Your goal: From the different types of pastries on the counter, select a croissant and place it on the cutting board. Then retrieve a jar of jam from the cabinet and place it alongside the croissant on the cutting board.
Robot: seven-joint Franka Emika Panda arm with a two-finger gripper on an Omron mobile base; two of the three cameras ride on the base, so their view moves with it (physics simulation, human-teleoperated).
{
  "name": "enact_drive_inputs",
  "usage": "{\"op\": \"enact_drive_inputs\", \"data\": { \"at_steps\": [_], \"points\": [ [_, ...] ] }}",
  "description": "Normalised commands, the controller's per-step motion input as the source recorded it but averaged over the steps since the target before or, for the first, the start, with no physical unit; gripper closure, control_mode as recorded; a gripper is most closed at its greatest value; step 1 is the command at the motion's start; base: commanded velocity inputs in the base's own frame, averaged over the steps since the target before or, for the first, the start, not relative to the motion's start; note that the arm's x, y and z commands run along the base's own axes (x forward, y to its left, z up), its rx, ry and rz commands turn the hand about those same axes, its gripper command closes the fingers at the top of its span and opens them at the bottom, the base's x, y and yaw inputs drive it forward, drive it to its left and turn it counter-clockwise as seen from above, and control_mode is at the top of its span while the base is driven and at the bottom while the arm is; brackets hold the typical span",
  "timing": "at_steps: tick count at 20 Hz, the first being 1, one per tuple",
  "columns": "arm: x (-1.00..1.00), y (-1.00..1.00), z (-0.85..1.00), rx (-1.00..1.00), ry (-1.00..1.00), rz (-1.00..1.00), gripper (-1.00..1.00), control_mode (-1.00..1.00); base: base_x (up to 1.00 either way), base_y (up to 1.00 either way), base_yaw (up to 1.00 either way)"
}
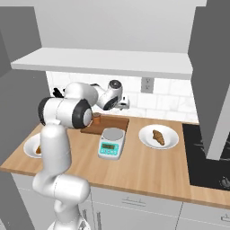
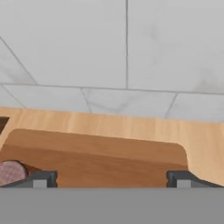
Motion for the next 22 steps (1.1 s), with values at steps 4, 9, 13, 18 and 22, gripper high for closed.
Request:
{"op": "enact_drive_inputs", "data": {
  "at_steps": [4,9,13,18,22],
  "points": [
    [-0.41,-0.88,-0.55,-0.1,0.0,0.02,-1.0,-1.0,0.0,0.0,0.0],
    [-0.53,-0.49,-0.63,-0.12,0.0,0.0,-1.0,-1.0,0.0,0.0,0.0],
    [0.72,-0.86,0.12,0.01,-0.01,0.0,-1.0,-1.0,0.0,0.0,0.0],
    [0.85,-1.0,0.34,0.0,0.01,0.0,-1.0,-1.0,0.0,0.0,0.0],
    [0.3,-0.71,0.11,0.0,0.02,0.0,-1.0,-1.0,0.0,0.0,0.0]
  ]
}}
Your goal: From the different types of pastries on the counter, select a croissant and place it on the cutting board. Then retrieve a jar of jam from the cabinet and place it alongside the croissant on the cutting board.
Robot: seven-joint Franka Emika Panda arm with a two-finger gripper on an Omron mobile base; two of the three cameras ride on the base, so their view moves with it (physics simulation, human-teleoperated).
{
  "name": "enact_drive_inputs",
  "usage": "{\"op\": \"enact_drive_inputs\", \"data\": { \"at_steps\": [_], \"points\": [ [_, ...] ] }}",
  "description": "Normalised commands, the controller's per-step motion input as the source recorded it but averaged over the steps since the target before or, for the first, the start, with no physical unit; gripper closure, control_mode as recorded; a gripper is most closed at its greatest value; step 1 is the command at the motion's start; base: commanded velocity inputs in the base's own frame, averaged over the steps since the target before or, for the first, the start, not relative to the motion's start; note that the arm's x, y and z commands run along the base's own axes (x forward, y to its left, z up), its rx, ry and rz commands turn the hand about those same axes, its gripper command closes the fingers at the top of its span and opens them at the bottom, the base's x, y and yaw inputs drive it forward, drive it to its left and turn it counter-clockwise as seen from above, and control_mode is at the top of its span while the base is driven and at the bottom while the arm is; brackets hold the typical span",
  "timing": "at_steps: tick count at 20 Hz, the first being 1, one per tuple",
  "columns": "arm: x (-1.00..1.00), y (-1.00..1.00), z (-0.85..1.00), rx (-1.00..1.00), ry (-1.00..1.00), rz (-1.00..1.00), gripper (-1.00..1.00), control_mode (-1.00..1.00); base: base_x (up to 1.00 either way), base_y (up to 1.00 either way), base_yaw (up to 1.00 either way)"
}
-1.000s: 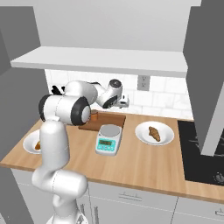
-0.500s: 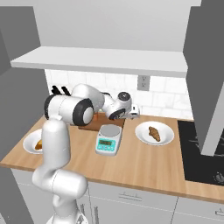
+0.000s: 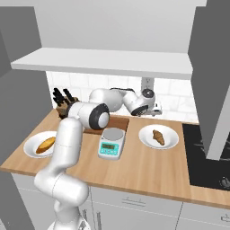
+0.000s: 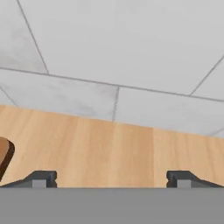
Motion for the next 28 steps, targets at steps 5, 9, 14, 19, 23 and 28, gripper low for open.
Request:
{"op": "enact_drive_inputs", "data": {
  "at_steps": [5,9,14,19,23,28],
  "points": [
    [-0.26,-0.55,-0.38,-0.01,0.01,0.0,-1.0,-1.0,0.0,0.0,0.0],
    [-0.74,-0.95,-0.79,-0.07,0.05,0.0,-1.0,-1.0,0.0,0.0,0.0],
    [-0.31,-0.34,-0.4,-0.05,0.04,0.0,-1.0,-1.0,0.0,0.0,0.0],
    [0.0,0.04,0.31,0.01,-0.03,0.0,-1.0,-1.0,0.0,0.0,0.0],
    [0.0,0.31,1.0,0.01,-0.18,0.0,-1.0,-1.0,0.0,0.0,0.0],
    [0.0,0.18,0.26,0.0,-0.03,0.0,-1.0,-1.0,0.0,0.0,0.0]
  ]
}}
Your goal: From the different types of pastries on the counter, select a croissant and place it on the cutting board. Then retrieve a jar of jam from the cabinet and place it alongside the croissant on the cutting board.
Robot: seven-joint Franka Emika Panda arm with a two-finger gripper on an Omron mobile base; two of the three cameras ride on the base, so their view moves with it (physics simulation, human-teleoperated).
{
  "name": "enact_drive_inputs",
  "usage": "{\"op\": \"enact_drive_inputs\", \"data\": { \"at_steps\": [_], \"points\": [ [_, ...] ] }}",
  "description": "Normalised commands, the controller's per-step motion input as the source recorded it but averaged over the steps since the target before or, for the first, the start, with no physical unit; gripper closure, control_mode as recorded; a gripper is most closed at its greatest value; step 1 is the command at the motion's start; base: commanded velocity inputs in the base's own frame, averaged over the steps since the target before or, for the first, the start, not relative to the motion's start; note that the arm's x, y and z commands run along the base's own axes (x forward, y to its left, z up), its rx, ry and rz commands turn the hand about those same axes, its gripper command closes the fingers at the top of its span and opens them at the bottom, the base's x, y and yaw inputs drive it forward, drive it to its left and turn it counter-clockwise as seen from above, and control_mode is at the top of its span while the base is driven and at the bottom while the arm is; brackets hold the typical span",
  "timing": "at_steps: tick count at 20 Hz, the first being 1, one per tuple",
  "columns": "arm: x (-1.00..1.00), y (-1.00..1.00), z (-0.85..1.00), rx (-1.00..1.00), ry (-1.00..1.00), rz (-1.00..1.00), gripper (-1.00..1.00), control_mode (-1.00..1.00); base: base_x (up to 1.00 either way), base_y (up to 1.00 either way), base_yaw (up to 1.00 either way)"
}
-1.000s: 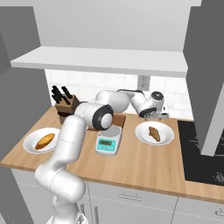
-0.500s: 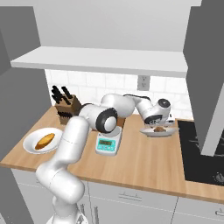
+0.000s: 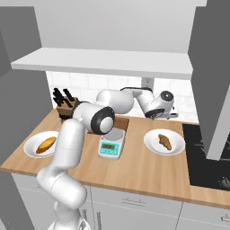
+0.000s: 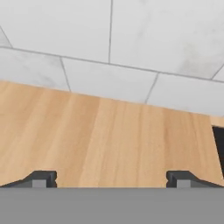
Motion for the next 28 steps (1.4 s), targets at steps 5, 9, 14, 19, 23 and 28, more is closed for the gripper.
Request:
{"op": "enact_drive_inputs", "data": {
  "at_steps": [5,9,14,19,23,28],
  "points": [
    [-0.73,-0.82,-0.51,-0.08,0.05,0.04,-1.0,-1.0,0.0,0.0,0.0],
    [-0.51,-0.62,-0.13,-0.01,0.05,0.01,-1.0,-1.0,0.0,0.0,0.0],
    [-0.21,0.0,0.07,0.03,0.0,0.0,-1.0,-1.0,0.0,0.0,0.0],
    [-0.48,0.28,0.54,0.19,0.03,0.07,-1.0,-1.0,0.0,0.0,0.0],
    [-0.35,0.21,-0.19,0.01,0.02,0.0,-1.0,-1.0,0.0,0.0,0.0],
    [-0.5,0.2,-0.52,-0.04,0.06,0.0,-1.0,-1.0,0.0,0.0,0.0]
  ]
}}
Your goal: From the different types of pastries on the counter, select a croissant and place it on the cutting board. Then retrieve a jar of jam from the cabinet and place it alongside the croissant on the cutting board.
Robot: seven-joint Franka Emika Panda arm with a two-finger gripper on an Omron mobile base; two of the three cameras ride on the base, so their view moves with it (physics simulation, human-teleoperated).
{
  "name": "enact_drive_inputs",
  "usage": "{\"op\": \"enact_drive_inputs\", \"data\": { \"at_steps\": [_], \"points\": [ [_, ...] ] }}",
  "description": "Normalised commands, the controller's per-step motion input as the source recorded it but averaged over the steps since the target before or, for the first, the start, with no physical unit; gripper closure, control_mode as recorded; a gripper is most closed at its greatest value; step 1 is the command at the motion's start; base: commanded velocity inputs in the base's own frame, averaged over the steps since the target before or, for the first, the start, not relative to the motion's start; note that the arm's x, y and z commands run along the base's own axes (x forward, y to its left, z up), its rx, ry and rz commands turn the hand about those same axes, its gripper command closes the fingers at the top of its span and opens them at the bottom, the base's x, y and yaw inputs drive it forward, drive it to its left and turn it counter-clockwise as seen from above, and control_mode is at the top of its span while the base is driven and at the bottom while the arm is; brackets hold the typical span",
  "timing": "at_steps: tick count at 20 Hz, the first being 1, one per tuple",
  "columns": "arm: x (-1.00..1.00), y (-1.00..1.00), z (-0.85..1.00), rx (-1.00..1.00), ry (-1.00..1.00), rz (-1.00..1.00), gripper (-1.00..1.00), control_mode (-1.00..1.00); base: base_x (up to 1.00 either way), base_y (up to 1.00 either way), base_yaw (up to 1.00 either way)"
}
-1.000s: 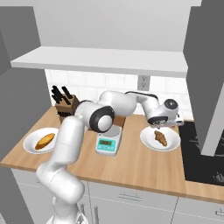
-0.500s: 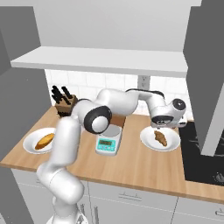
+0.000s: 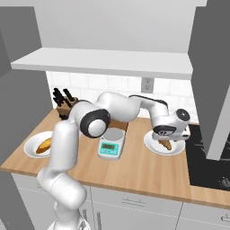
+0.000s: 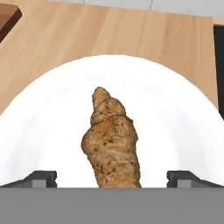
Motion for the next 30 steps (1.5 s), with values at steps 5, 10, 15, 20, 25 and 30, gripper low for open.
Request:
{"op": "enact_drive_inputs", "data": {
  "at_steps": [5,10,15,20,25,30],
  "points": [
    [0.05,0.31,-0.01,0.0,0.01,0.0,-1.0,-1.0,0.0,0.0,0.0],
    [0.34,0.2,-0.09,-0.05,0.11,0.0,-1.0,-1.0,0.0,0.0,0.0],
    [0.76,-0.35,-0.01,-0.03,0.16,0.13,-1.0,-1.0,0.0,0.0,0.0],
    [0.11,-0.04,-0.08,0.0,0.07,0.02,-1.0,-1.0,0.0,0.0,0.0],
    [-0.01,0.01,-0.18,-0.02,0.01,0.0,-1.0,-1.0,0.0,0.0,0.0],
    [0.0,0.08,-0.57,-0.12,0.1,0.0,-1.0,-1.0,0.0,0.0,0.0]
  ]
}}
